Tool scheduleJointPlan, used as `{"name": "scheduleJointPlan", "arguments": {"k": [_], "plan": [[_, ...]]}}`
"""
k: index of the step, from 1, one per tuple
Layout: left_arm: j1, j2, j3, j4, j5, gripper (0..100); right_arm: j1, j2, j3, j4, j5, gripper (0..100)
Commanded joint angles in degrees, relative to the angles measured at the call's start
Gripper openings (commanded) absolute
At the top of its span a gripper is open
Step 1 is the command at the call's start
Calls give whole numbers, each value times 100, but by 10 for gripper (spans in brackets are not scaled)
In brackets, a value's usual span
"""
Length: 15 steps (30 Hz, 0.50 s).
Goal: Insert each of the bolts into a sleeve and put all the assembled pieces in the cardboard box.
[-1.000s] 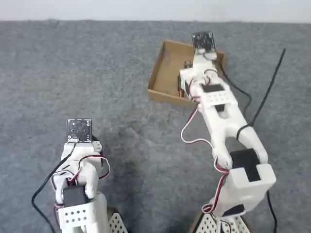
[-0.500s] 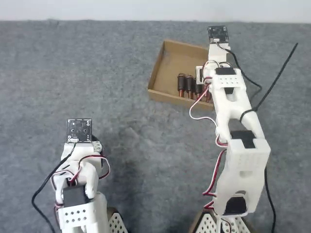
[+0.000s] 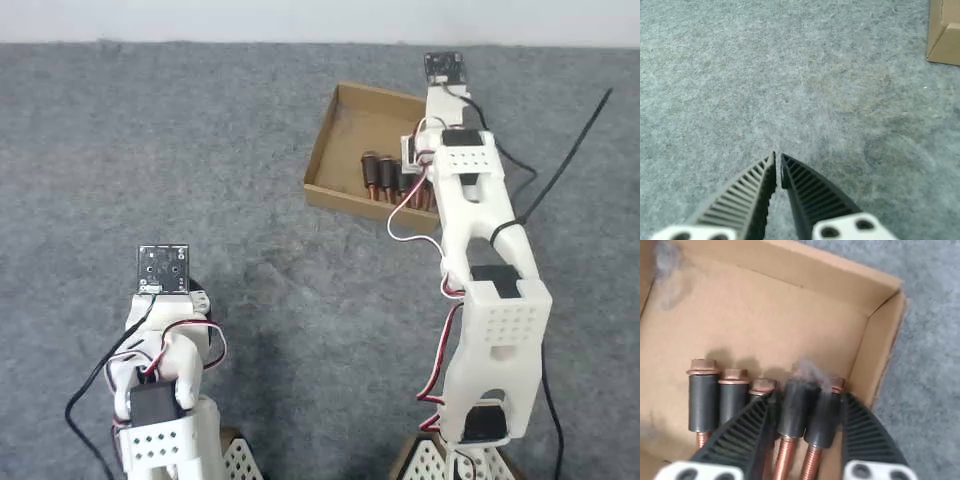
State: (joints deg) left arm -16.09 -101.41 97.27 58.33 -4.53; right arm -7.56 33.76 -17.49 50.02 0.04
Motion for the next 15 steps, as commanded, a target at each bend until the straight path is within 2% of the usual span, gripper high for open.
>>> {"name": "scheduleJointPlan", "arguments": {"k": [1, 7, 15], "plan": [[18, 70, -48, 26, -44, 9, 92, -242, -677, 488, 70, 143], [18, 70, -48, 26, -44, 9, -57, -690, -897, 1455, 18, 6], [9, 70, -48, 26, -44, 9, -453, -593, -888, 1833, -677, 7]]}}
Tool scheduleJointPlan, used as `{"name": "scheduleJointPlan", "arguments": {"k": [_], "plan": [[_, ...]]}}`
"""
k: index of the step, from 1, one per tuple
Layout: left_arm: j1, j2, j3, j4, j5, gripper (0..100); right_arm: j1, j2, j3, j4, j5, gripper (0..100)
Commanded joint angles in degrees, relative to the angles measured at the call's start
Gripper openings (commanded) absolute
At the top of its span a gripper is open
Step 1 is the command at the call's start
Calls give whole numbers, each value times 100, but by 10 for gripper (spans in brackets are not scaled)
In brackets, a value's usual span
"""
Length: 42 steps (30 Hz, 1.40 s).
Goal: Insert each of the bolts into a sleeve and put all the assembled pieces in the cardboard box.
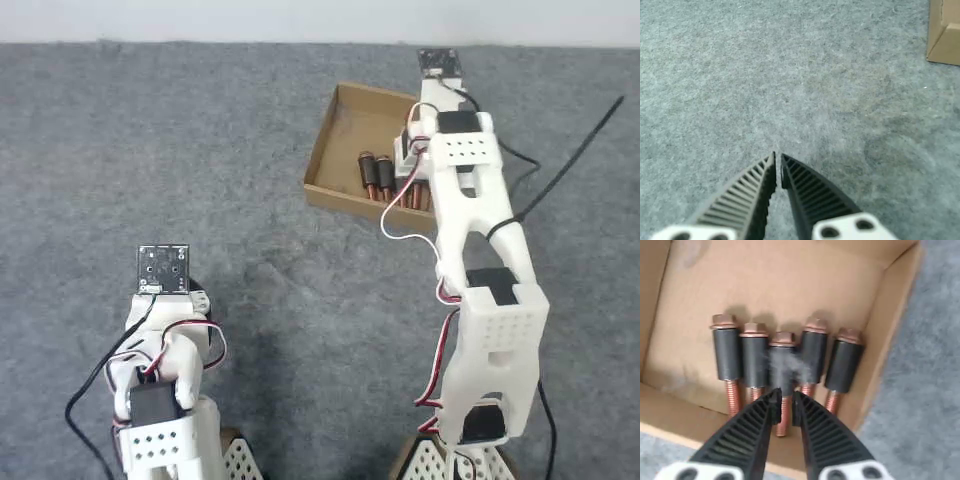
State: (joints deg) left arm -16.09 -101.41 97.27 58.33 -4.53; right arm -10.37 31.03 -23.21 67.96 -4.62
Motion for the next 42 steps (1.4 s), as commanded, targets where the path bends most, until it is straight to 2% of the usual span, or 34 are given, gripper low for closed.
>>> {"name": "scheduleJointPlan", "arguments": {"k": [1, 6, 11, 21, 26, 34, 42], "plan": [[9, 70, -48, 26, -44, 9, -251, -233, -316, 40, -237, 7], [9, 70, -48, 26, -44, 9, -620, 180, -316, 277, -457, 7], [9, 70, -48, 26, -44, 9, -945, 277, -316, 998, -440, 7], [9, 70, -48, 176, -53, 9, -1015, 215, -264, 2554, -123, 8], [9, 70, -48, 185, -53, 9, -1138, -303, 589, 2308, -132, 8], [9, 70, -48, 185, -53, 9, -1499, -2466, 2901, 1112, -712, 7], [9, 70, -48, 185, -53, 9, -1024, -4462, 4519, 787, -738, 7]]}}
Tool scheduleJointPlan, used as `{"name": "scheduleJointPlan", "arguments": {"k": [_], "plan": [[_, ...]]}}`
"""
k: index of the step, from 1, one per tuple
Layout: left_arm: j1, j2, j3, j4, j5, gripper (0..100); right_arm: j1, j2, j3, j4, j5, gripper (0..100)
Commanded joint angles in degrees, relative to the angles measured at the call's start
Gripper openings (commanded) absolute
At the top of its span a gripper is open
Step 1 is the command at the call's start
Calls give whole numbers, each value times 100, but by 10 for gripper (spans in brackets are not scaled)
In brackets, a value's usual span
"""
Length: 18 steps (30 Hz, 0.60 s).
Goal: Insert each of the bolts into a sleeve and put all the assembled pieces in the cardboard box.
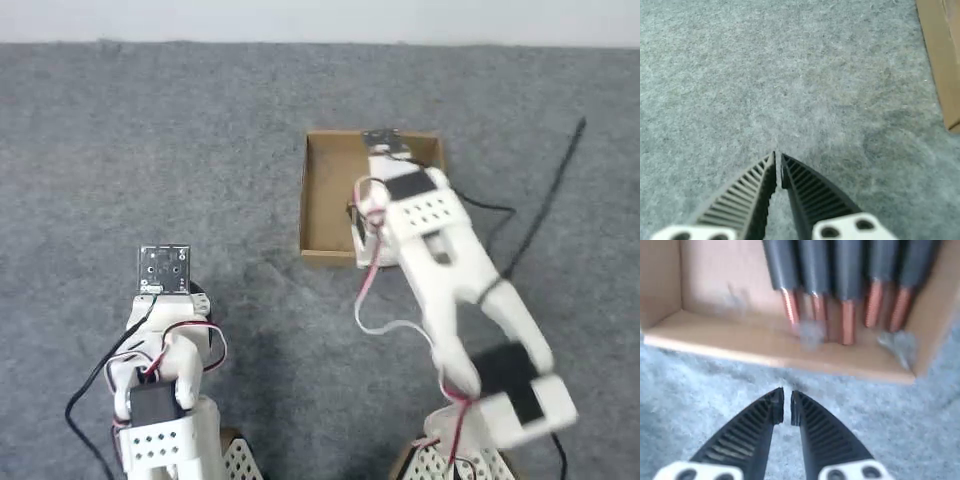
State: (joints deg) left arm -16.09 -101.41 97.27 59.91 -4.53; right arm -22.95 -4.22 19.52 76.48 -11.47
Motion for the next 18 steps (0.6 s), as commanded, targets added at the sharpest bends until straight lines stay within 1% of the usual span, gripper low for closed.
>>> {"name": "scheduleJointPlan", "arguments": {"k": [1, 4, 7, 11, 13, 15, 18], "plan": [[9, 70, -48, 26, -53, 9, 321, -1174, 422, -57, -53, 7], [9, 70, -48, 26, -53, 9, 549, -1921, 1081, -66, -44, 7], [9, 70, -48, 26, -53, 9, 602, -2668, 1873, -66, 18, 7], [9, 70, -48, 26, -53, 9, 593, -3600, 2813, -75, 712, 7], [9, 70, -48, 26, -53, 9, 646, -4022, 3138, -75, 905, 7], [9, 70, -48, 26, -53, 9, 848, -4426, 3411, -101, 941, 7], [9, 70, -48, 35, -53, 9, 1218, -4989, 3842, -444, 976, 7]]}}
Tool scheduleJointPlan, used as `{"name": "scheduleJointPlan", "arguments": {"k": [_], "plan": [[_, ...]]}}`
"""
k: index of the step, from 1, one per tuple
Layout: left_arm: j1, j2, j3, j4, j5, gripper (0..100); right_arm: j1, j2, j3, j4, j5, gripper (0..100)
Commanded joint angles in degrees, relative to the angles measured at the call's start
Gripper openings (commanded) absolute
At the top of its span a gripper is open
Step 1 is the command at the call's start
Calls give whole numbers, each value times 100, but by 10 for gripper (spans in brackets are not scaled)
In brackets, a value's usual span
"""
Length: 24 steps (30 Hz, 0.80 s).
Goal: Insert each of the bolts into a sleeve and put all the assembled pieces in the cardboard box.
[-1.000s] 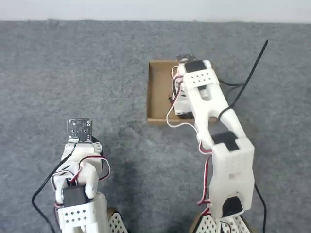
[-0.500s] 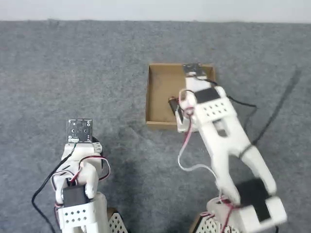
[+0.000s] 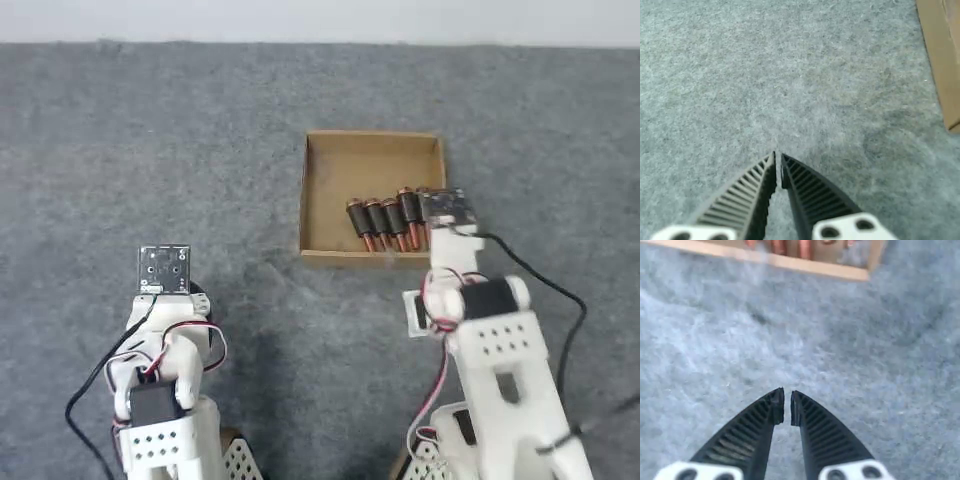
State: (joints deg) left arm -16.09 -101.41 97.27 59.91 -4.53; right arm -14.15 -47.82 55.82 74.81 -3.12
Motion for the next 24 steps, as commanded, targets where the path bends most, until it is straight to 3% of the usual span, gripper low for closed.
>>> {"name": "scheduleJointPlan", "arguments": {"k": [1, 9, 14, 24], "plan": [[9, 70, -48, 35, -53, 9, 453, -804, 360, -418, 141, 7], [9, 62, -48, 70, -26, 9, 804, -2369, 1618, -787, 141, 7], [18, 26, -48, 862, -35, 9, 875, -3389, 2382, -752, 149, 7], [26, 26, -66, 853, -35, 9, 936, -5358, 3807, -796, 123, 7]]}}
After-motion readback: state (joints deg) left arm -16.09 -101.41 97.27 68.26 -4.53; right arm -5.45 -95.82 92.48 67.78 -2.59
